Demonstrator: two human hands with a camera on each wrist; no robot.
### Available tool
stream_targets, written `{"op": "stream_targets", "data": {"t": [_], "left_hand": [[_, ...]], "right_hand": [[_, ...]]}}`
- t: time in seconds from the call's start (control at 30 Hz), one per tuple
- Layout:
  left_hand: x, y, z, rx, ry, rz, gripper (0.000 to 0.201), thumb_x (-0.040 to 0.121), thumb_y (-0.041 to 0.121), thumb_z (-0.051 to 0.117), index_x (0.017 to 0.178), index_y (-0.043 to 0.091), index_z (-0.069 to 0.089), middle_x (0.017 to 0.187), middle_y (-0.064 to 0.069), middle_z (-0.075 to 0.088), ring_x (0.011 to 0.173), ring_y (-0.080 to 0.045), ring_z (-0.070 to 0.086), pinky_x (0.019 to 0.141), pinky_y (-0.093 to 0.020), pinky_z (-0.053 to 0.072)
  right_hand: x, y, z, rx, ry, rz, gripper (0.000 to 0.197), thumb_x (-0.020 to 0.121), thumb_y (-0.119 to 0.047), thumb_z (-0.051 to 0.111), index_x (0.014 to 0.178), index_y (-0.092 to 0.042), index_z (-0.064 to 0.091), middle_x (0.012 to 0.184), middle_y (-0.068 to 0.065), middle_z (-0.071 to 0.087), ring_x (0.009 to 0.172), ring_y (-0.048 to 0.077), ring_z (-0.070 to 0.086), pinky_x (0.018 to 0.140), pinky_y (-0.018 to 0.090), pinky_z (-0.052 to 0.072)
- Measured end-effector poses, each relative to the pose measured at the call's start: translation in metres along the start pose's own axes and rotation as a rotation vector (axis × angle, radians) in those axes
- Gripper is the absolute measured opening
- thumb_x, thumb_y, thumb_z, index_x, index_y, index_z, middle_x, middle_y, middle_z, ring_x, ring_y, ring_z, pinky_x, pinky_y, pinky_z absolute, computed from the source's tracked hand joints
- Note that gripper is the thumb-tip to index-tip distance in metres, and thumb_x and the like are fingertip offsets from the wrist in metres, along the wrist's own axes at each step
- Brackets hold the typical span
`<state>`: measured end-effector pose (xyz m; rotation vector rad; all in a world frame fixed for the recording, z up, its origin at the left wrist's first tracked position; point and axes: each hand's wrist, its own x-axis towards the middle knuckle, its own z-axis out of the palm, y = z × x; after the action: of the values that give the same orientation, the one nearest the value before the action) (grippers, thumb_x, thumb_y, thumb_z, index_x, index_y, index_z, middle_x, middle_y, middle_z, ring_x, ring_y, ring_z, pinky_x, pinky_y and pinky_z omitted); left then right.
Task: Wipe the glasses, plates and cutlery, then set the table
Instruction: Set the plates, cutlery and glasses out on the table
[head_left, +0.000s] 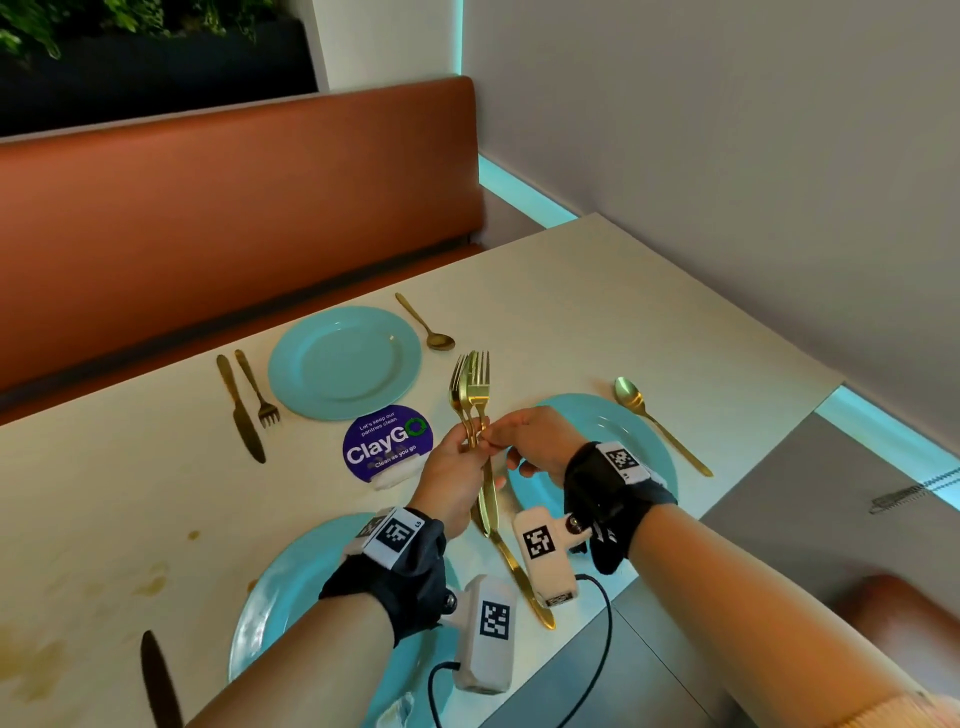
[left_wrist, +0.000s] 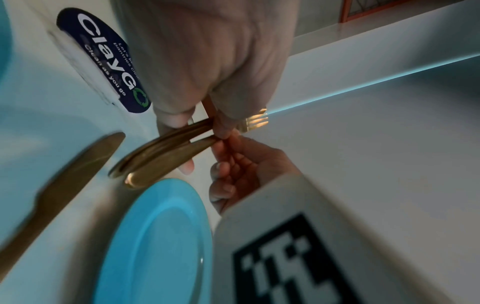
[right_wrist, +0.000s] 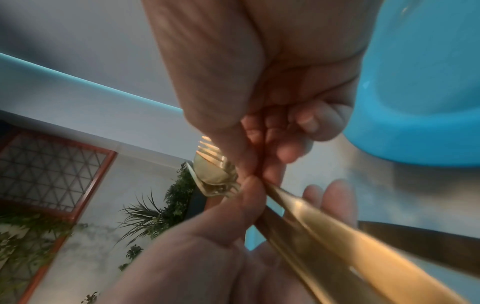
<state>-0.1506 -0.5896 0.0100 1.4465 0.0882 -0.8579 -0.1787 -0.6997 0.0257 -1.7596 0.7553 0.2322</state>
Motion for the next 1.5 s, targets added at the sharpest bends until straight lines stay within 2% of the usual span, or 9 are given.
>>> {"op": "stream_targets", "data": {"t": [0.2,0.33,0.47,0.63,0.87,1.13,1.33,1.4,1.5], "left_hand": [[-0.014,-0.009,-0.032,-0.035,0.107,0.009,0.029,0.099,0.003,0.037,0.117,0.016,0.055,0.081,-0.002,0.046,0.073,-0.013,0.046,0.067,-0.027,0.051],[-0.019,-0.01,-0.053,-0.036,0.15,0.03,0.025,0.099,0.005,0.039,0.114,0.015,0.056,0.087,0.001,0.048,0.072,-0.012,0.046,0.065,-0.026,0.05],[-0.024,-0.011,-0.07,-0.033,0.168,0.043,0.022,0.099,0.004,0.039,0.106,0.016,0.057,0.094,-0.003,0.051,0.069,-0.011,0.045,0.066,-0.027,0.049],[-0.028,-0.015,-0.089,-0.019,0.183,0.055,0.023,0.098,0.003,0.04,0.103,0.016,0.058,0.083,-0.001,0.051,0.065,-0.012,0.046,0.065,-0.026,0.049],[-0.031,-0.017,-0.109,-0.035,0.192,0.034,0.02,0.097,0.004,0.045,0.104,0.017,0.059,0.093,-0.006,0.053,0.064,-0.012,0.049,0.069,-0.026,0.052],[-0.032,-0.018,-0.114,-0.128,0.155,-0.024,0.012,0.094,0.002,0.051,0.096,0.002,0.063,0.073,-0.003,0.048,0.061,-0.013,0.048,0.07,-0.026,0.052],[-0.033,-0.019,-0.116,-0.117,0.103,-0.072,0.016,0.094,0.007,0.053,0.092,0.016,0.066,0.082,0.0,0.057,0.077,-0.014,0.055,0.072,-0.029,0.05],[-0.036,-0.019,-0.117,-0.097,0.092,-0.074,0.016,0.095,0.011,0.052,0.098,0.019,0.066,0.087,0.001,0.06,0.089,-0.016,0.057,0.079,-0.032,0.049],[-0.041,-0.018,-0.119,-0.114,0.075,-0.052,0.019,0.095,0.012,0.051,0.102,0.02,0.066,0.094,-0.003,0.064,0.086,-0.018,0.058,0.074,-0.032,0.048]], "right_hand": [[-0.023,0.017,0.007,-0.358,0.153,-0.023,0.025,0.091,-0.016,0.051,0.069,-0.016,0.062,0.079,0.005,0.067,0.052,0.012,0.049,0.052,0.021,0.044],[-0.03,0.036,0.021,-0.868,0.146,0.07,0.031,0.095,-0.018,0.038,0.099,-0.007,0.066,0.114,0.012,0.065,0.1,0.026,0.061,0.087,0.031,0.047],[-0.024,0.056,0.038,-0.937,0.161,0.174,0.03,0.091,-0.014,0.042,0.104,-0.002,0.065,0.108,0.012,0.067,0.086,0.025,0.06,0.076,0.03,0.049],[-0.017,0.058,0.055,-0.891,0.221,0.25,0.027,0.092,-0.013,0.043,0.108,-0.003,0.061,0.112,0.013,0.064,0.102,0.03,0.063,0.081,0.033,0.05],[-0.013,0.061,0.068,-1.01,0.286,0.175,0.029,0.095,-0.016,0.038,0.11,-0.007,0.062,0.109,0.009,0.065,0.1,0.027,0.063,0.08,0.031,0.049],[-0.018,0.056,0.075,-1.094,0.308,0.156,0.029,0.095,-0.013,0.038,0.11,-0.009,0.062,0.109,0.008,0.066,0.102,0.026,0.064,0.081,0.031,0.05],[-0.025,0.022,0.091,-0.735,0.15,-0.021,0.028,0.09,-0.034,0.057,0.109,-0.016,0.067,0.109,0.002,0.067,0.083,0.018,0.065,0.075,0.026,0.051],[-0.035,0.011,0.102,-0.414,0.055,-0.091,0.024,0.086,-0.032,0.064,0.104,-0.017,0.07,0.095,-0.005,0.068,0.057,0.008,0.057,0.058,0.017,0.05],[-0.047,0.004,0.122,-0.213,0.017,-0.123,0.014,0.084,-0.022,0.067,0.095,-0.016,0.073,0.073,-0.012,0.063,0.049,0.007,0.05,0.052,0.018,0.048]]}}
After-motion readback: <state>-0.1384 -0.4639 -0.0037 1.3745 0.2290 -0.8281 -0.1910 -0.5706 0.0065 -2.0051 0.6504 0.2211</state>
